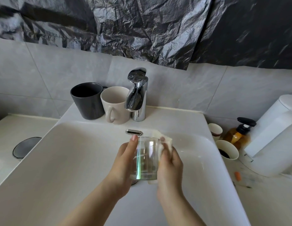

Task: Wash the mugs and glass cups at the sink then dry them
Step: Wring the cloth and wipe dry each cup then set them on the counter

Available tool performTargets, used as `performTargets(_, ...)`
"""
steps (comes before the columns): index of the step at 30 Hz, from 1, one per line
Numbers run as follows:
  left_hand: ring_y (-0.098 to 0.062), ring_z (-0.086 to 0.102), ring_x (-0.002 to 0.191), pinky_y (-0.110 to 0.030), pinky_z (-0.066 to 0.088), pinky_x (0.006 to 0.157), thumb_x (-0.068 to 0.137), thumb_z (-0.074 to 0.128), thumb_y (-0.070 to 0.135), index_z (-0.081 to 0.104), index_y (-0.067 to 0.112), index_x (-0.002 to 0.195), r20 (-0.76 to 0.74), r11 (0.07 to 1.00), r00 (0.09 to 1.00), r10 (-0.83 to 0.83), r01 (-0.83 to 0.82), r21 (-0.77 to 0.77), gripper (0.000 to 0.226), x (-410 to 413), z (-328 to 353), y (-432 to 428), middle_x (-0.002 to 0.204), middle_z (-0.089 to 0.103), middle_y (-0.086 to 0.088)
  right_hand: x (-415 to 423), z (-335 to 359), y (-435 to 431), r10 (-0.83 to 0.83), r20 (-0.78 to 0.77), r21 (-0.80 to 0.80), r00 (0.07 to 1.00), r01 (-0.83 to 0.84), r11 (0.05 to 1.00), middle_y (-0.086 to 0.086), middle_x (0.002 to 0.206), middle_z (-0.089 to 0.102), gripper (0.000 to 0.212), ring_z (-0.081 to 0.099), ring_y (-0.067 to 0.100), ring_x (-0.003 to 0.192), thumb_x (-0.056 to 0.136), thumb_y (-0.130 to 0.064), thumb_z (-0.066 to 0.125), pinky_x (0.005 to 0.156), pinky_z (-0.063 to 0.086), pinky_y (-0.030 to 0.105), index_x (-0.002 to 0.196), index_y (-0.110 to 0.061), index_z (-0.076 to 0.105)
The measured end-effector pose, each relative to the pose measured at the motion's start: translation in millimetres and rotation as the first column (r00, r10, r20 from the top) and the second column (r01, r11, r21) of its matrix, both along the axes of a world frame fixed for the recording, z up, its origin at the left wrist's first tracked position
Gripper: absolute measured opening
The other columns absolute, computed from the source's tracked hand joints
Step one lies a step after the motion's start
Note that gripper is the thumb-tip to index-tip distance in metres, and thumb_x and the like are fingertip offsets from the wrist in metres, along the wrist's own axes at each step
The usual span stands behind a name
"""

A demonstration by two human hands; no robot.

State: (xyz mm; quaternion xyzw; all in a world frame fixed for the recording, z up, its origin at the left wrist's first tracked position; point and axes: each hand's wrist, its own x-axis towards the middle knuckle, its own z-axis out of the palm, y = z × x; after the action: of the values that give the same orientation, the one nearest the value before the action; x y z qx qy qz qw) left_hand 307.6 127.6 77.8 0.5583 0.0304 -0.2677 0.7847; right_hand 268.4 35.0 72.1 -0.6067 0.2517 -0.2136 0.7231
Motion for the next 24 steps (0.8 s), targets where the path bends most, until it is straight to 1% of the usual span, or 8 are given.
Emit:
performTargets(2,-0.034,0.067,0.104,-0.053,0.046,0.099,0.063,0.063,0.076,0.062,0.014,0.119,-0.002,1.0,1.0,0.005,-0.005,-0.005,0.084,1.8,-1.0,0.1,0.116,0.068,-0.016,-0.7,-2.0,0.0,0.08,-0.001,0.03,0.997,-0.08,0.996,-0.013,0.096,0.071,0.015,0.066,0.013,0.096,0.088,-0.041,0.054,0.091,0.052,0.047,0.098,-0.043,0.064)
performTargets(6,-0.027,0.063,0.112,-0.049,0.037,0.108,0.067,0.051,0.08,0.068,0.021,0.114,-0.044,0.999,0.998,-0.046,0.047,0.005,0.077,3.8,-7.1,1.6,0.116,0.07,-0.008,-6.6,-5.0,7.2,0.346,0.062,-0.208,0.936,-0.326,0.922,-0.02,0.128,0.055,0.073,0.052,0.0,0.119,0.066,-0.058,0.055,0.103,0.043,0.031,0.135,-0.046,0.037)
performTargets(9,-0.023,0.067,0.103,-0.042,0.051,0.092,0.061,0.057,0.083,0.065,0.022,0.117,0.005,0.997,0.998,-0.06,0.06,0.044,0.083,4.7,-9.9,1.7,0.114,0.07,-0.006,-3.7,-2.7,4.2,0.197,0.094,-0.292,0.976,-0.163,0.943,-0.026,0.104,0.065,0.042,0.06,-0.006,0.097,0.074,-0.045,0.055,0.083,0.046,0.013,0.116,-0.04,0.056)
performTargets(12,-0.023,0.072,0.08,-0.031,0.054,0.067,0.079,0.04,0.068,0.07,0.019,0.1,-0.009,0.994,0.995,-0.103,0.103,0.045,0.062,1.3,-10.9,-3.3,0.093,0.075,-0.007,-0.3,0.1,-7.3,-0.061,0.014,-0.108,0.998,0.062,0.992,-0.011,0.072,0.067,0.012,0.062,0.008,0.067,0.087,-0.034,0.056,0.065,0.05,0.028,0.078,-0.033,0.064)
performTargets(14,-0.023,0.073,0.08,-0.033,0.053,0.068,0.088,0.033,0.064,0.071,0.02,0.101,-0.054,0.993,0.993,-0.109,0.111,0.038,0.06,-2.2,-10.4,-5.4,0.094,0.075,-0.007,-2.9,-1.0,-8.2,0.092,0.021,-0.075,0.996,-0.09,0.993,-0.012,0.087,0.067,0.011,0.064,0.003,0.078,0.082,-0.038,0.059,0.071,0.053,0.027,0.092,-0.036,0.063)
performTargets(17,-0.025,0.07,0.097,-0.041,0.054,0.083,0.081,0.041,0.074,0.068,0.018,0.11,-0.033,0.998,0.998,-0.055,0.056,0.035,0.068,-1.4,-9.4,-4.1,0.106,0.073,-0.011,-7.8,-5.6,3.1,0.334,0.003,-0.295,0.942,-0.319,0.901,-0.03,0.129,0.046,0.066,0.046,-0.012,0.118,0.059,-0.057,0.058,0.097,0.041,0.016,0.122,-0.046,0.042)
performTargets(22,-0.033,0.07,0.088,-0.041,0.055,0.069,0.063,0.062,0.077,0.058,0.012,0.122,-0.052,0.999,0.998,0.037,-0.036,0.014,0.088,4.4,-12.6,-1.5,0.114,0.067,-0.018,1.7,-1.1,-6.2,0.054,0.039,-0.081,0.998,-0.051,0.995,-0.012,0.079,0.07,0.007,0.066,0.006,0.073,0.086,-0.029,0.059,0.071,0.055,0.028,0.087,-0.032,0.065)
performTargets(24,-0.03,0.071,0.085,-0.039,0.056,0.068,0.072,0.055,0.074,0.063,0.013,0.114,-0.035,1.0,0.999,-0.006,0.006,0.006,0.075,6.2,-10.8,-0.1,0.106,0.07,-0.015,1.3,-2.8,-7.3,0.112,0.016,0.024,0.994,-0.112,0.993,-0.011,0.086,0.07,0.01,0.066,0.01,0.08,0.091,-0.029,0.054,0.077,0.055,0.034,0.093,-0.034,0.064)
